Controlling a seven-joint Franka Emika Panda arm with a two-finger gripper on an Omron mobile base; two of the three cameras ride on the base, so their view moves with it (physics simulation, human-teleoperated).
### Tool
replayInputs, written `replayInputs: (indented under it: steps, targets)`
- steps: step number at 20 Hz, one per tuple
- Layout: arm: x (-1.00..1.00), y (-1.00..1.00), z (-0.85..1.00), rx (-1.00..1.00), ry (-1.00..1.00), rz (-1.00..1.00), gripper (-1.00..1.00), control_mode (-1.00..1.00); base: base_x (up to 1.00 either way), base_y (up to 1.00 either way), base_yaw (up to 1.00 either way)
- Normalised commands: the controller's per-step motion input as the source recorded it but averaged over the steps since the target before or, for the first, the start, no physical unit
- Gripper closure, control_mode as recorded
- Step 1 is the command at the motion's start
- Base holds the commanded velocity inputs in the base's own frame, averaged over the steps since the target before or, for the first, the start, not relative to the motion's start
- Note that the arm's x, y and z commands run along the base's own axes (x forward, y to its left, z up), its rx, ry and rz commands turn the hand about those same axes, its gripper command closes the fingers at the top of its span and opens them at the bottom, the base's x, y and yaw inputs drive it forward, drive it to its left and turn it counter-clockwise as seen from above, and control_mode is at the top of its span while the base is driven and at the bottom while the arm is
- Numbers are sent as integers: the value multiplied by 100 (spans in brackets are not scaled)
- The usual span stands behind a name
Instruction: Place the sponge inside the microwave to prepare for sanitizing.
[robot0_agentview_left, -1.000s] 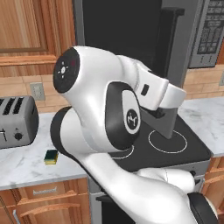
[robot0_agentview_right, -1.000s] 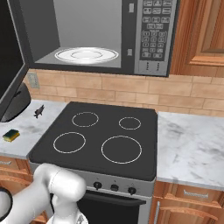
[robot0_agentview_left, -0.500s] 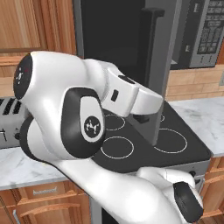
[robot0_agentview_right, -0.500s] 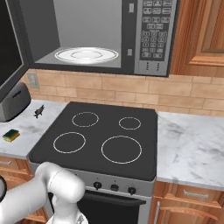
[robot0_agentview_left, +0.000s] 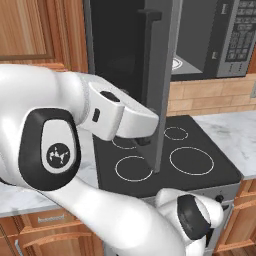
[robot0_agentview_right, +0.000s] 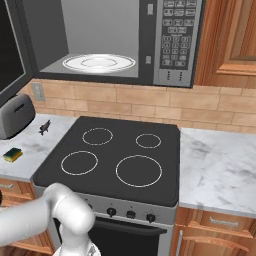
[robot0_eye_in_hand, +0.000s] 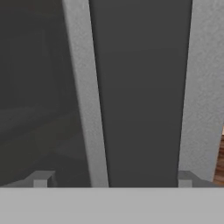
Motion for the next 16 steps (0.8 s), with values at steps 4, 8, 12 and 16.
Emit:
replayInputs:
  steps: [4,8,12,16]
  targets:
    - [0,43,-1,0,0,-4,-100,-100,0,0,0]
    - [0,30,0,0,0,0,-100,-100,0,0,0]
    - [0,29,0,0,0,0,-100,-100,0,0,0]
    - [0,36,0,0,1,0,-100,-100,0,0,0]
